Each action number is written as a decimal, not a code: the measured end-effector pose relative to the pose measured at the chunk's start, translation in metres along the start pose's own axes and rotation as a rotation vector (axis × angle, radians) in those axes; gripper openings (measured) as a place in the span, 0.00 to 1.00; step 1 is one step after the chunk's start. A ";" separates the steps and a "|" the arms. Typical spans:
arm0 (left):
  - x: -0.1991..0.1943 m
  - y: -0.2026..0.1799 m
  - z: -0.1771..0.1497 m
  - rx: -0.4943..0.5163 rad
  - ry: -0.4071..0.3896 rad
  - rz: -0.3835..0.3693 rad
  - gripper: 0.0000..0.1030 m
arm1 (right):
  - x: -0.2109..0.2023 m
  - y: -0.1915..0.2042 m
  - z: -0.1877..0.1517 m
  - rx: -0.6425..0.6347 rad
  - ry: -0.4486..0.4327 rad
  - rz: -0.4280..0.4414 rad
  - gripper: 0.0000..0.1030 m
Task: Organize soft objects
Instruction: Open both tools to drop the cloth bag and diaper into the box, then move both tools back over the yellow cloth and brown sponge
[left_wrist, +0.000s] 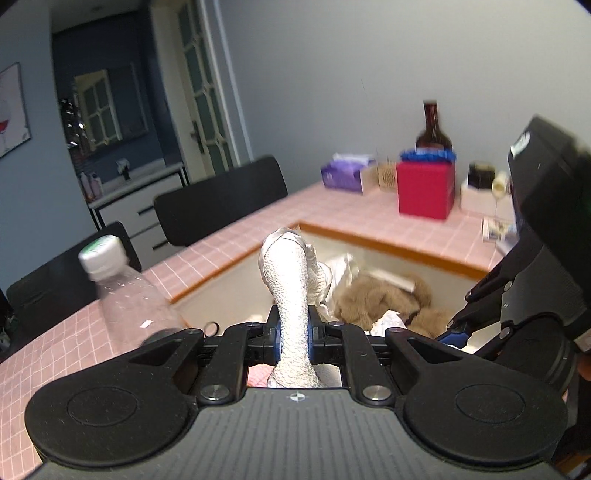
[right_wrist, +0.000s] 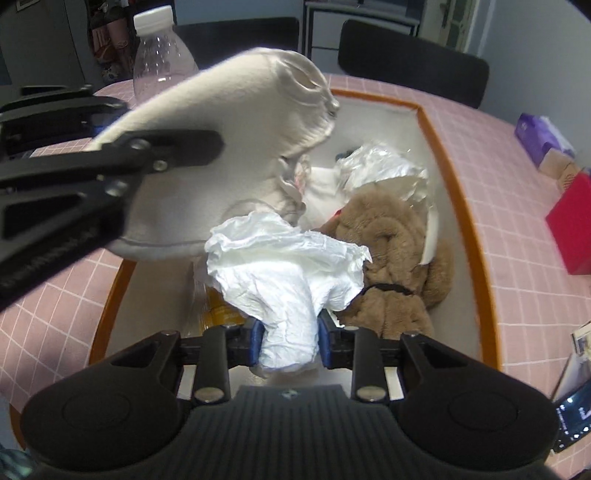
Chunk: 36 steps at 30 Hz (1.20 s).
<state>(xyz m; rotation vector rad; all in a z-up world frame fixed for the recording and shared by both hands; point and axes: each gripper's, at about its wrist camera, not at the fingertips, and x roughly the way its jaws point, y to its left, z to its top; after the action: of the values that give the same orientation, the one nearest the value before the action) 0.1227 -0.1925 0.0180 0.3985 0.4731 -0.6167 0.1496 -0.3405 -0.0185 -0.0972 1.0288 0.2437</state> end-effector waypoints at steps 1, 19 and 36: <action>0.004 -0.001 -0.001 0.016 0.022 -0.002 0.13 | 0.003 0.002 -0.001 -0.005 0.013 0.006 0.30; 0.045 -0.022 -0.015 0.244 0.154 0.146 0.44 | 0.005 0.004 0.000 -0.050 0.002 0.023 0.58; -0.030 -0.012 0.002 0.154 -0.008 0.054 0.53 | -0.029 0.012 0.005 -0.048 -0.132 -0.030 0.61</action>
<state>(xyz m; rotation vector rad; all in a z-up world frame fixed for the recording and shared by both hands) 0.0945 -0.1895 0.0330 0.5533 0.4066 -0.6040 0.1364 -0.3325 0.0097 -0.1385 0.8903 0.2441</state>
